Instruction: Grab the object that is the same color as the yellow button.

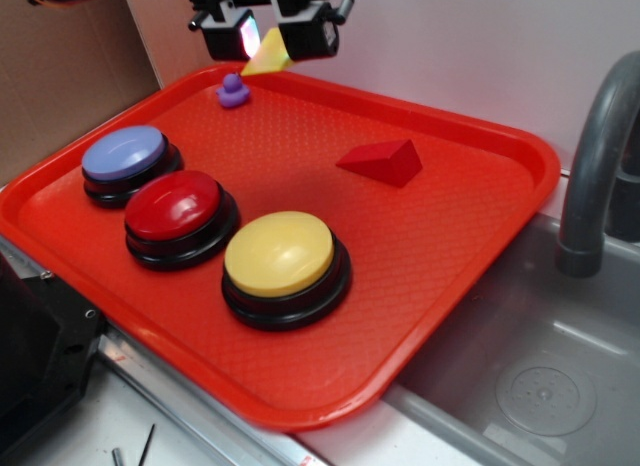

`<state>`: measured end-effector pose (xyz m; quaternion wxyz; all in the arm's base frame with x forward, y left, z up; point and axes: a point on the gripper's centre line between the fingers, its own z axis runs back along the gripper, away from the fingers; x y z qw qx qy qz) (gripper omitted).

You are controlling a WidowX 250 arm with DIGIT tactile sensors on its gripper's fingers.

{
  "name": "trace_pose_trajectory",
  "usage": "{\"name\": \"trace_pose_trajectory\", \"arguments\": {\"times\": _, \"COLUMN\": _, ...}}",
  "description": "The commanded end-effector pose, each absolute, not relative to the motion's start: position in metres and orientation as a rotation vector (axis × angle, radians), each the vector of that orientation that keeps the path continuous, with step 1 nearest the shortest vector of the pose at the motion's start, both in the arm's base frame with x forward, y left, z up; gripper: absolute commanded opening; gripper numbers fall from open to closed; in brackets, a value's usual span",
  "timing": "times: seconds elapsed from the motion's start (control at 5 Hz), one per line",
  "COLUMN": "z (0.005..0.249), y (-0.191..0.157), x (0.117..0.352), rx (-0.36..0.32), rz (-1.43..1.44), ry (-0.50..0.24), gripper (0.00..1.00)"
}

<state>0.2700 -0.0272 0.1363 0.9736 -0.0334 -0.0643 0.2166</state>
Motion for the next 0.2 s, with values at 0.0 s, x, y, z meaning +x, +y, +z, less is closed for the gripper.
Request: {"name": "trace_pose_trajectory", "arguments": {"times": 0.0, "z": 0.1531, "y": -0.0257, "x": 0.2567, "rx": -0.140, "rz": 0.240, "ry": -0.145, "gripper": 0.00}}
